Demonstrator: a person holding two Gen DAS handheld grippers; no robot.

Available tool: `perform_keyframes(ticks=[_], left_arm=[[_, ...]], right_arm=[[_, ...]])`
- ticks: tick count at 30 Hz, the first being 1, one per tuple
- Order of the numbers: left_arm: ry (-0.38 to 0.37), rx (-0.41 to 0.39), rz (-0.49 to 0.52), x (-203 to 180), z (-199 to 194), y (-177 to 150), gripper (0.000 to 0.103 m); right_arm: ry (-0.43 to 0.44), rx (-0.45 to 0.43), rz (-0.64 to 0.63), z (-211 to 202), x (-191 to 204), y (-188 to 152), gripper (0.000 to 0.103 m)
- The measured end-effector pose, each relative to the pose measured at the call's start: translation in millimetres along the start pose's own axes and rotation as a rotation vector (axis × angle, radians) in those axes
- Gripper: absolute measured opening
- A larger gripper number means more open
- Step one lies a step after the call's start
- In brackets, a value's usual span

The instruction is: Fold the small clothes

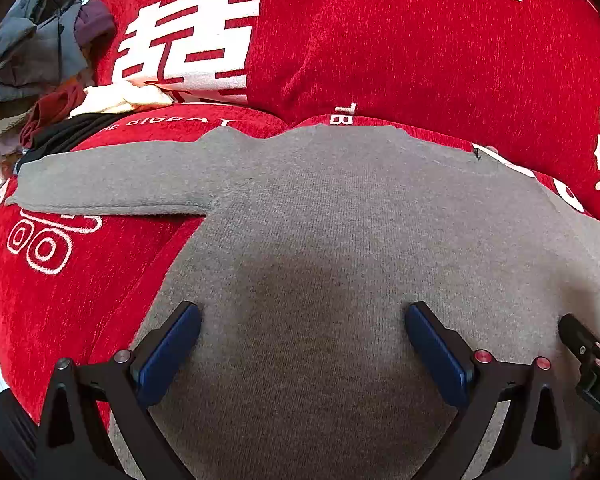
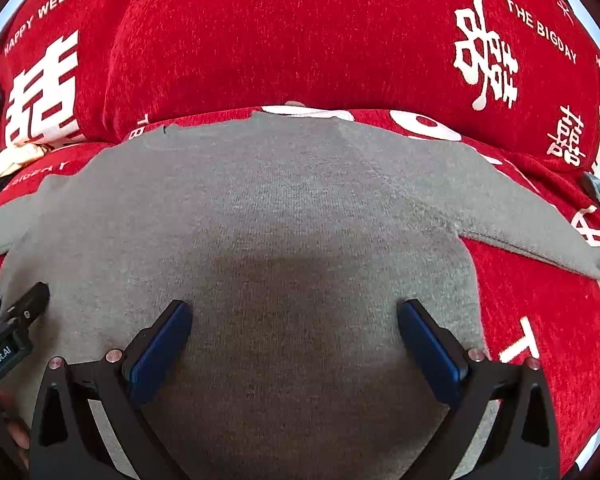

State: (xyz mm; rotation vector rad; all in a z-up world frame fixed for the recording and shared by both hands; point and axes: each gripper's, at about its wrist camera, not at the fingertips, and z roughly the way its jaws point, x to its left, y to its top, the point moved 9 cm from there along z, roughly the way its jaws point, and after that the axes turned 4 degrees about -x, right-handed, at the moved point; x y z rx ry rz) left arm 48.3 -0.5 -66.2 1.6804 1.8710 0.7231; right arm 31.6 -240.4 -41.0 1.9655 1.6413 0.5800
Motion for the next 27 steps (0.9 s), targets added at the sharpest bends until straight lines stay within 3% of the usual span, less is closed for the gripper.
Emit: perform_keyframes(ticks=[18, 23, 27], left_arm=[[0.04, 0.015, 0.016, -1.0, -1.0, -1.6, 0.103], [0.09, 0.076, 0.065, -4.6, -1.4, 2.7, 0.103], [0.087, 0.18, 0.05, -2.4, 1.6, 4.2, 0.103]], right_arm=[[-0.009, 0.005, -0.008, 0.5, 1.7, 0.5, 0.103], [0.01, 0.026, -0.027, 1.2, 1.4, -0.5, 0.103], [0.027, 0.11, -0.052, 7.1, 2.7, 2.6, 0.103]])
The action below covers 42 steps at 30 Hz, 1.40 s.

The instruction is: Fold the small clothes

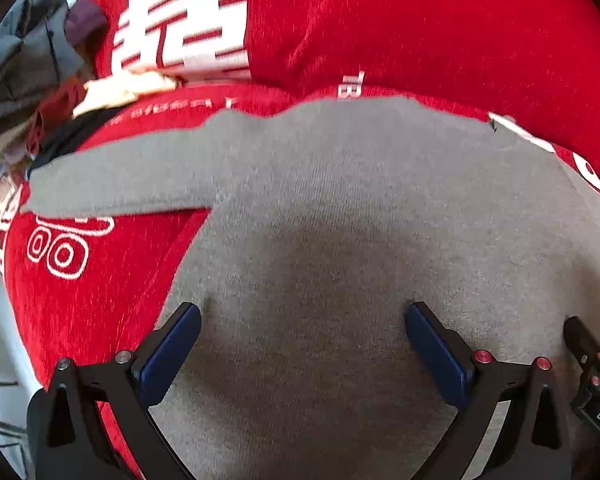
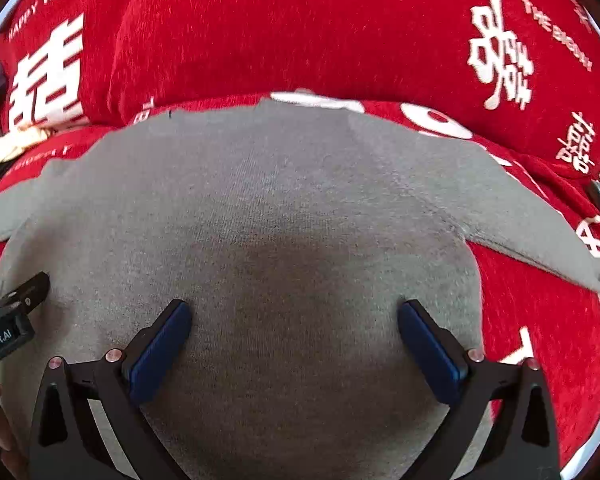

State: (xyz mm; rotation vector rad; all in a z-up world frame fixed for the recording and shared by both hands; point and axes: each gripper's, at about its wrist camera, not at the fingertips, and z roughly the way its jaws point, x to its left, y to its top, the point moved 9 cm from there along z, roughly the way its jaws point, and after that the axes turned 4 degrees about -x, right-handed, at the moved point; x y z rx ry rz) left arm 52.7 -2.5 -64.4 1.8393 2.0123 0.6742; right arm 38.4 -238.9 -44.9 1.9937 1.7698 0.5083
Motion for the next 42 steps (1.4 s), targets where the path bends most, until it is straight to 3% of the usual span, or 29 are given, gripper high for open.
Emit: perform_keyframes(ticks=[2, 4, 10, 19, 28, 38, 42], left_arm=[[-0.024, 0.047, 0.013, -4, -2, 2, 0.102], [-0.07, 0.066, 0.023, -12, -9, 4, 0.102], [-0.142, 0.016, 0.102, -60, -38, 23, 0.102], [-0.218, 0.03, 0.188, -146, -58, 39, 0.102], [-0.251, 0.043, 0.291, -236, -60, 38, 0.102], [-0.255, 0.074, 0.362, -298, -50, 34, 0.102], [-0.254, 0.097, 0.353, -309, -43, 33, 0.102]], right_arm=[[0.021, 0.04, -0.003, -1, 0, 0, 0.103], [0.032, 0.026, 0.002, -10, -5, 4, 0.103], [0.011, -0.048, 0.06, -33, -34, 24, 0.103], [-0.101, -0.089, 0.188, -54, -129, 44, 0.103], [-0.196, -0.072, 0.351, -56, -242, 30, 0.103], [-0.264, -0.052, 0.486, -48, -341, 0, 0.103], [-0.22, -0.045, 0.671, -37, -391, -20, 0.103]])
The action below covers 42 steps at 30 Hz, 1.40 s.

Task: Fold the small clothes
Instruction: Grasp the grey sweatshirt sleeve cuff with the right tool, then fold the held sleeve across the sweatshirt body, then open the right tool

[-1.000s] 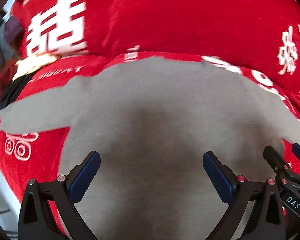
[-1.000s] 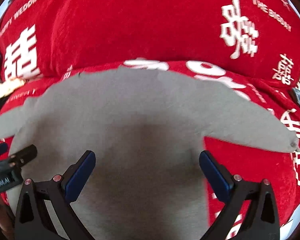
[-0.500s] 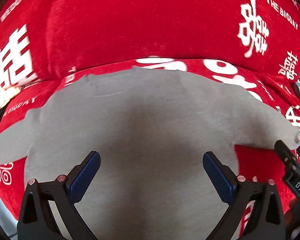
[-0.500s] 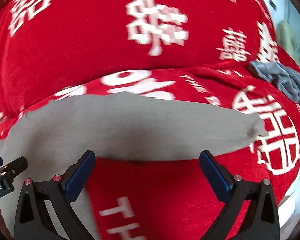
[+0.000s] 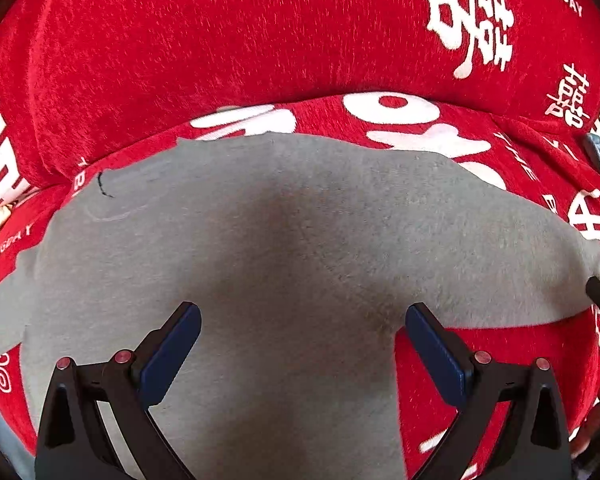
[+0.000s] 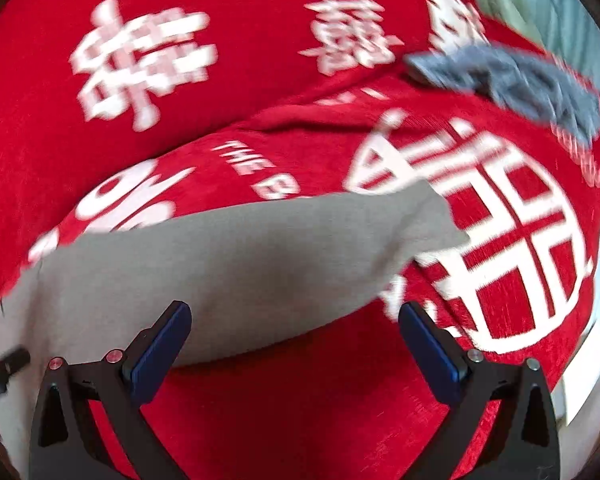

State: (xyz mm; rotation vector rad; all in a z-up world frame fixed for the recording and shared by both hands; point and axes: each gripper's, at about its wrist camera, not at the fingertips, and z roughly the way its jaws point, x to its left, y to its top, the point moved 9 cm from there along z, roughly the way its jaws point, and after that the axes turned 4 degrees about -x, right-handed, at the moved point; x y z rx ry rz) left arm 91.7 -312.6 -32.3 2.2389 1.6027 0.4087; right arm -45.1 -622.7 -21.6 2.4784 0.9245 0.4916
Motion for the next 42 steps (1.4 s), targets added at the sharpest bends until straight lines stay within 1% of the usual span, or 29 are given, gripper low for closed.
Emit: perform_keyframes(ticks=[2, 4, 5, 6, 7, 8, 9, 10, 11, 12, 13, 16, 18, 21, 22, 23, 24, 26, 27, 28, 29, 30, 31, 32, 34, 36, 38, 40, 42], left_arm=[[0.002, 0.017, -0.01, -2, 7, 1, 0.102], [0.0, 0.033, -0.022, -1, 13, 0, 0.102], [-0.001, 0.044, -0.03, -1, 17, -1, 0.102], [-0.001, 0.051, -0.037, 0, 20, -1, 0.102], [-0.001, 0.055, -0.043, 1, 22, 0, 0.102], [-0.003, 0.06, -0.053, 3, 24, 0, 0.102], [-0.006, 0.06, -0.062, 6, 25, 2, 0.102], [-0.005, 0.054, -0.077, 12, 25, 5, 0.102], [-0.001, 0.047, -0.09, 17, 24, 9, 0.102], [0.005, 0.039, -0.111, 24, 24, 13, 0.102], [0.007, 0.038, -0.127, 28, 26, 16, 0.102], [-0.006, 0.056, -0.17, 31, 35, 26, 0.102], [-0.019, 0.064, -0.155, 22, 41, 29, 0.102], [0.001, 0.11, -0.047, -4, 58, 17, 0.103], [0.023, 0.059, -0.039, -6, 54, 19, 0.103], [0.026, 0.054, -0.031, -7, 52, 19, 0.103], [0.012, 0.073, -0.028, -7, 50, 16, 0.103], [-0.031, 0.067, -0.055, -2, 40, 15, 0.103], [-0.035, 0.043, -0.069, 4, 34, 15, 0.103], [-0.013, 0.02, -0.082, 13, 30, 14, 0.103], [0.017, 0.029, -0.081, 22, 32, 10, 0.103], [0.019, 0.066, -0.07, 26, 37, 4, 0.103], [-0.013, 0.107, -0.083, 33, 40, -3, 0.103], [-0.035, 0.103, -0.122, 41, 36, -4, 0.103], [-0.056, 0.046, -0.202, 64, 17, -2, 0.103], [-0.069, 0.019, -0.243, 88, 3, -5, 0.103], [-0.064, -0.009, -0.288, 121, -11, -11, 0.103], [-0.042, -0.025, -0.325, 154, -18, -18, 0.103], [-0.031, -0.034, -0.359, 185, -21, -27, 0.103]], right_arm=[[0.039, 0.024, 0.101, 15, -17, 6, 0.102], [0.085, 0.055, 0.2, 31, -28, 11, 0.091], [0.094, 0.031, 0.221, 36, -31, 19, 0.088], [0.142, 0.023, 0.225, 41, -28, 26, 0.064], [0.191, 0.041, 0.226, 49, -25, 30, 0.031], [0.185, 0.053, 0.233, 55, -28, 33, 0.012], [0.186, 0.052, 0.245, 56, -31, 37, 0.005], [0.211, 0.029, 0.261, 52, -33, 42, 0.005], [0.245, -0.03, 0.271, 40, -35, 49, 0.005], [0.25, -0.067, 0.263, 32, -36, 53, 0.005], [0.244, -0.097, 0.246, 24, -36, 55, 0.005], [0.208, -0.141, 0.195, 12, -33, 54, 0.005], [0.174, -0.146, 0.164, 12, -32, 48, 0.005], [0.137, -0.106, 0.144, 22, -39, 38, 0.005], [0.137, -0.092, 0.151, 25, -44, 35, 0.005], [0.138, -0.08, 0.16, 27, -46, 33, 0.005], [0.137, -0.076, 0.162, 25, -48, 33, 0.005], [0.13, -0.108, 0.132, 11, -42, 38, 0.005], [0.126, -0.129, 0.111, 2, -36, 42, 0.005], [0.125, -0.154, 0.082, -9, -27, 47, 0.005], [0.126, -0.17, 0.061, -18, -17, 51, 0.005], [0.133, -0.191, 0.034, -30, -3, 56, 0.005], [0.143, -0.209, 0.008, -41, 11, 60, 0.005], [0.156, -0.23, -0.024, -55, 28, 63, 0.005], [0.183, -0.277, -0.099, -84, 68, 68, 0.005], [0.222, -0.312, -0.17, -112, 115, 66, 0.005], [0.264, -0.334, -0.239, -134, 164, 59, 0.005], [0.311, -0.348, -0.339, -155, 227, 40, 0.005], [0.335, -0.35, -0.416, -164, 277, 18, 0.005]])
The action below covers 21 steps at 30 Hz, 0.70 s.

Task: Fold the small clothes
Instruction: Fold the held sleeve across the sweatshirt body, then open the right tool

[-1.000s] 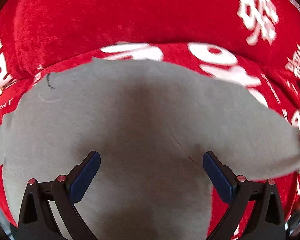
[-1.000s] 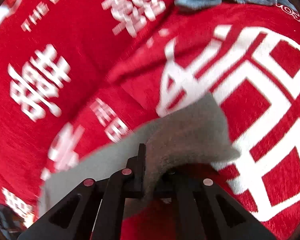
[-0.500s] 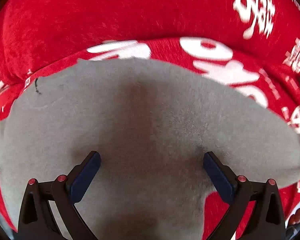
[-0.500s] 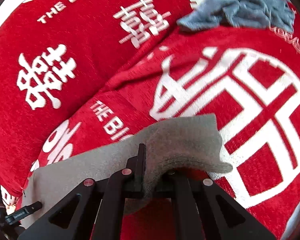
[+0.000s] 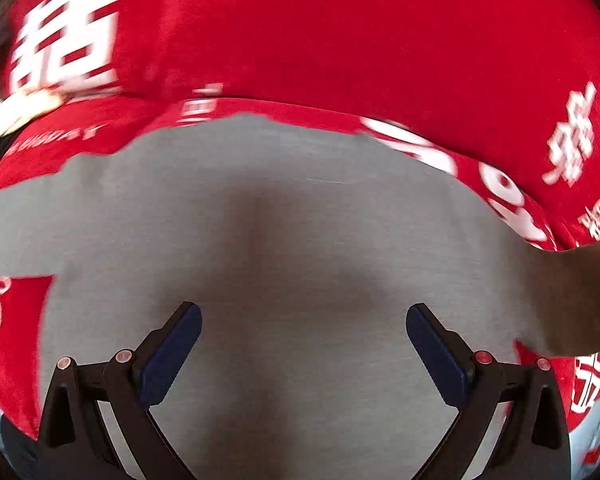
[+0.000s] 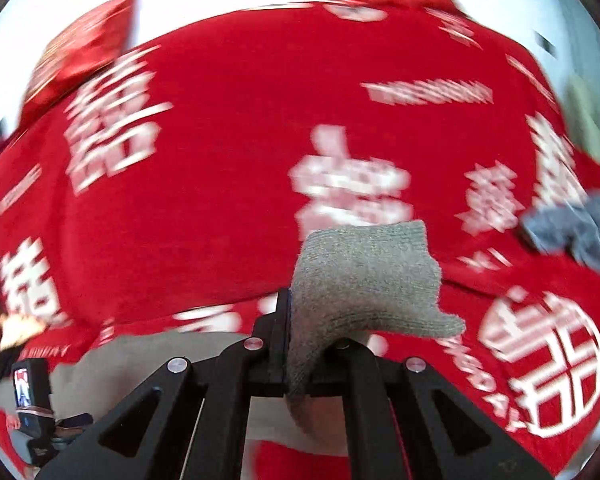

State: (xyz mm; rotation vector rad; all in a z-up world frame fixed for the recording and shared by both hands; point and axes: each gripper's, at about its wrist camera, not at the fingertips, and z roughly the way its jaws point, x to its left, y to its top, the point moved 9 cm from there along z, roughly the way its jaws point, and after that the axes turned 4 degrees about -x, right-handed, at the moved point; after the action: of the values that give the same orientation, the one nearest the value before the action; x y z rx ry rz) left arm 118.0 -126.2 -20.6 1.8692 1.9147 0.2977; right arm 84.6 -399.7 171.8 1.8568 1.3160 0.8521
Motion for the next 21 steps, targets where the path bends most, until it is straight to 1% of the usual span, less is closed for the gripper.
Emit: perform_keyframes(ticks=[1, 2, 4, 7, 8, 10, 14, 17, 18, 19, 20, 21], left_arm=[[0.01, -0.008, -0.026, 22, -4, -1, 0.103], [0.017, -0.011, -0.042, 37, -8, -1, 0.103], [0.028, -0.025, -0.075, 69, -13, -6, 0.103], [0.051, -0.043, -0.134, 123, -20, -16, 0.103], [0.052, -0.045, -0.161, 141, -22, -18, 0.103], [0.053, -0.047, -0.218, 174, -24, -25, 0.103], [0.051, -0.038, -0.299, 219, -21, -40, 0.103], [0.033, -0.029, -0.346, 235, -14, -48, 0.103], [0.025, -0.028, -0.355, 241, -16, -50, 0.103], [0.015, -0.027, -0.367, 243, -15, -51, 0.103], [0.004, -0.033, -0.379, 246, -15, -52, 0.103], [-0.003, -0.039, -0.388, 249, -16, -52, 0.103]], right_arm=[[0.016, 0.006, -0.034, 6, 28, -3, 0.005], [0.037, 0.02, -0.076, 13, 65, -9, 0.005], [0.064, 0.051, -0.124, 25, 111, -26, 0.005], [0.084, 0.119, -0.226, 51, 186, -68, 0.005], [0.086, 0.14, -0.247, 58, 201, -80, 0.005], [0.105, 0.21, -0.29, 75, 235, -117, 0.005], [0.106, 0.297, -0.372, 97, 275, -172, 0.005], [0.092, 0.342, -0.422, 106, 293, -202, 0.005], [0.097, 0.369, -0.434, 109, 297, -211, 0.006], [0.115, 0.398, -0.434, 109, 298, -217, 0.01], [0.144, 0.431, -0.436, 109, 303, -224, 0.012], [0.164, 0.447, -0.449, 107, 306, -226, 0.023]])
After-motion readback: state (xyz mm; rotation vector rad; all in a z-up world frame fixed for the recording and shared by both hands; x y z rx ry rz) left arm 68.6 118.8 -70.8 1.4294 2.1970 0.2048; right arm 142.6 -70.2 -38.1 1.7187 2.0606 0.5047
